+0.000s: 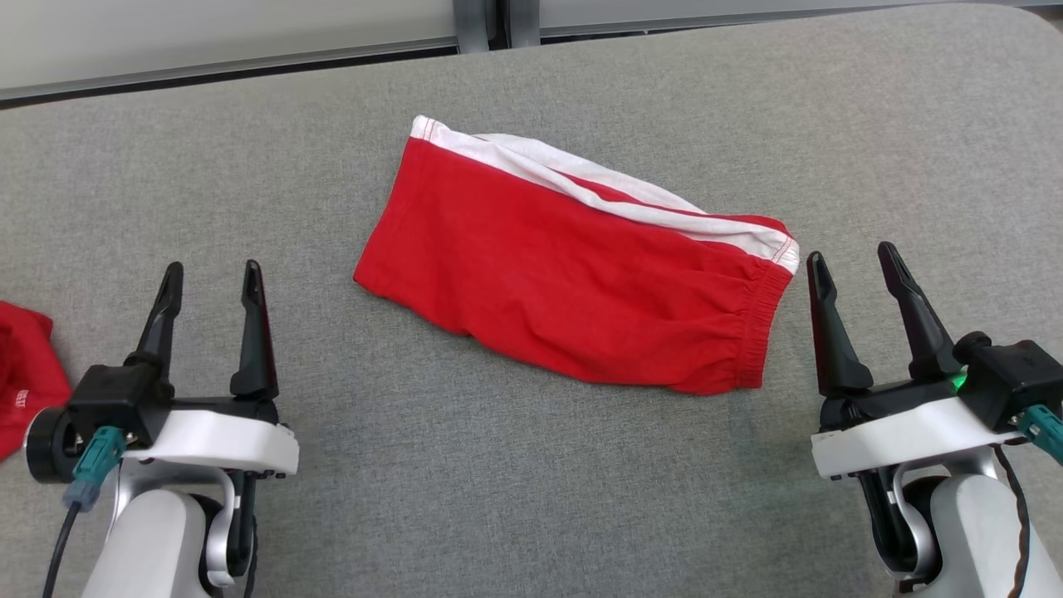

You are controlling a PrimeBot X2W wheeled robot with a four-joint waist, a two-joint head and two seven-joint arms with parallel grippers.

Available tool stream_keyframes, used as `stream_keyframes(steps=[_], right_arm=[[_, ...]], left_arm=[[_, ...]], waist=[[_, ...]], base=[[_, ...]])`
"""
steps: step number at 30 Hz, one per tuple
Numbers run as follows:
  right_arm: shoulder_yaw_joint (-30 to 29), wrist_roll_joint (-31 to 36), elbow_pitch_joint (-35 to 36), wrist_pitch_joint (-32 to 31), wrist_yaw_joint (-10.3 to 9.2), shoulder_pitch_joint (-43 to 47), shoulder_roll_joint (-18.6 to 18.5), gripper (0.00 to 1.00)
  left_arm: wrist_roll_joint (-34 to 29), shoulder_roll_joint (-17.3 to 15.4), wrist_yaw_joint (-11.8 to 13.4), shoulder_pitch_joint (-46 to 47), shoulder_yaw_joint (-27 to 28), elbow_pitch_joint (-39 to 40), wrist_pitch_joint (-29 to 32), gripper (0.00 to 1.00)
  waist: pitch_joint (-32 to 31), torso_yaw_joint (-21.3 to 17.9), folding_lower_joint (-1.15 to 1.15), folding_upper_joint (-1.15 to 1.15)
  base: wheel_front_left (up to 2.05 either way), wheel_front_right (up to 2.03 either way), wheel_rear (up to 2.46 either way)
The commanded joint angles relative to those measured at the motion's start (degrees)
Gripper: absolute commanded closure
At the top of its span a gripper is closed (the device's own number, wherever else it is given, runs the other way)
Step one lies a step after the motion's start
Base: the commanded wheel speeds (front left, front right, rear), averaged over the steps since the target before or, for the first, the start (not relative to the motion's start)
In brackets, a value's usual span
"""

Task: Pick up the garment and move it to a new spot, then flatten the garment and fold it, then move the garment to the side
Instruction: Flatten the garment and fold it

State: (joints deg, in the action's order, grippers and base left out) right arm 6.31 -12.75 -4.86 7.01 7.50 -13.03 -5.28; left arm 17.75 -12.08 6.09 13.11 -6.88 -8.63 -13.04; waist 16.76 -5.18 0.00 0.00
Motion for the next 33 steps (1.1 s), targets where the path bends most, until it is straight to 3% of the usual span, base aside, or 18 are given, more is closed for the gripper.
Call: stream_keyframes(steps=[1,4,14,23,24,25,26,33], right_arm=[[-0.2,0.0,0.1,-0.3,-0.02,0.0,-0.1,0.0],[-0.2,0.1,0.3,-0.4,-0.02,-0.6,0.1,0.0],[1.5,-1.2,-1.2,0.4,-0.02,-3.1,1.0,0.0],[1.7,-3.2,-3.7,1.9,-0.02,-3.4,1.9,0.0],[1.7,-3.5,-4.0,1.9,-0.02,-3.4,1.9,0.0],[1.6,-3.5,-4.1,2.0,-0.02,-3.5,2.0,0.0],[1.6,-3.5,-4.3,2.1,-0.02,-3.6,2.0,0.0],[1.1,-3.3,-4.4,2.1,-0.02,-4.2,2.1,0.0]], left_arm=[[0.2,-0.4,-0.2,0.5,-0.3,0.1,0.2,0.0],[-0.2,-0.4,-1.1,2.7,-1.5,-0.4,1.0,0.0],[1.8,0.8,-8.8,15.3,-8.2,-13.0,11.5,0.0],[4.6,2.6,-10.3,20.5,-9.6,-26.4,19.1,0.0],[4.8,2.8,-10.6,20.6,-10.0,-27.3,20.0,0.51],[5.0,2.8,-10.7,20.8,-10.1,-27.7,20.3,0.9],[5.0,2.9,-10.8,20.9,-10.4,-28.1,20.8,1.0],[4.9,2.9,-10.3,20.6,-10.4,-26.4,18.4,1.0]], waist=[[0.2,0.0,0.0,0.0],[1.0,0.1,0.0,0.0],[5.4,-2.8,0.0,0.0],[6.9,-4.4,0.0,0.0],[6.9,-4.4,0.0,0.0],[6.9,-4.3,0.0,0.0],[6.9,-4.3,0.0,0.0],[6.7,-3.5,0.0,0.0]], base=[[0.0,0.0,0.0],[0.0,0.0,0.0],[0.0,0.0,0.0],[0.0,0.0,0.0],[0.0,0.0,0.0],[0.0,0.0,0.0],[0.0,0.0,0.0],[0.0,0.0,0.0]])
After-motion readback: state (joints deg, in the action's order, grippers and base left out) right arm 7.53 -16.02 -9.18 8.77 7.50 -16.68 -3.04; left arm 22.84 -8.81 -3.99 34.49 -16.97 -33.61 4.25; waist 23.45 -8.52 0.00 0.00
